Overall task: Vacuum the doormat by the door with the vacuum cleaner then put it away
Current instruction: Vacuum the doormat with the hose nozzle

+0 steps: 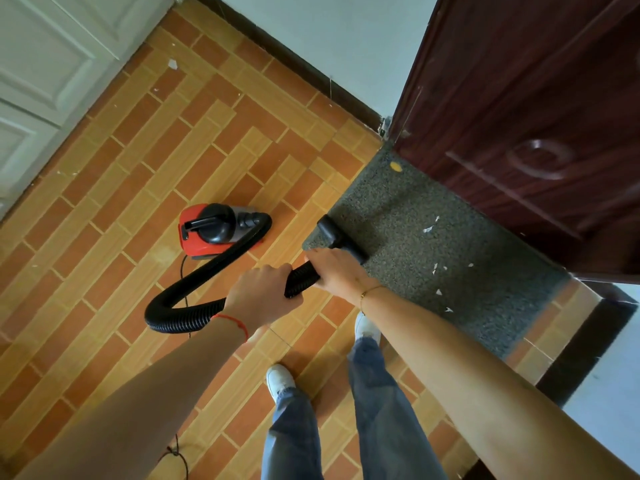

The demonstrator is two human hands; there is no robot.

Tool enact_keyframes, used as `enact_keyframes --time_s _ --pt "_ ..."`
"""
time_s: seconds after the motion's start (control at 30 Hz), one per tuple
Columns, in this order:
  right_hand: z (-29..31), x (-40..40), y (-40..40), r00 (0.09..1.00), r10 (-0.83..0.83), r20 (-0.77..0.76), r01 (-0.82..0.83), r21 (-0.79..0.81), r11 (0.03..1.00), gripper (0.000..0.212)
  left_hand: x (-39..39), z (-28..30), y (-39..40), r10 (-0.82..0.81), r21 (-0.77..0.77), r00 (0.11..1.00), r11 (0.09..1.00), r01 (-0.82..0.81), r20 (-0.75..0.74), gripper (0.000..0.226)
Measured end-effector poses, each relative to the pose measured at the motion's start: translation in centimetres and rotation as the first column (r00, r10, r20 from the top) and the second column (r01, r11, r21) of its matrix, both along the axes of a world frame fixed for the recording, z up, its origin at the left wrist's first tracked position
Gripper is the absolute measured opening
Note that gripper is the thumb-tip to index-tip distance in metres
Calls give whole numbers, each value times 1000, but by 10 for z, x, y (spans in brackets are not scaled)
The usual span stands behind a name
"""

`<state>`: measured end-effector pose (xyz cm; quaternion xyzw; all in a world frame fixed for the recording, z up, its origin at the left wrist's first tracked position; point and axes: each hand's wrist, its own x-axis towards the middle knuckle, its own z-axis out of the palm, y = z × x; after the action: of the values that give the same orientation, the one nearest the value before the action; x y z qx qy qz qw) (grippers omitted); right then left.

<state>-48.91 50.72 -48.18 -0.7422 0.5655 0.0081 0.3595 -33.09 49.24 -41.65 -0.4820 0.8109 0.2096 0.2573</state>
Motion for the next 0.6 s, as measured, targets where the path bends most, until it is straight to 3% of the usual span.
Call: enact_keyframes --time_s 0.6 --pt "-11 -96 -60 995 47 -85 -46 14 999 19 -100 -23 -46 62 -1 998 998 -62 -27 23"
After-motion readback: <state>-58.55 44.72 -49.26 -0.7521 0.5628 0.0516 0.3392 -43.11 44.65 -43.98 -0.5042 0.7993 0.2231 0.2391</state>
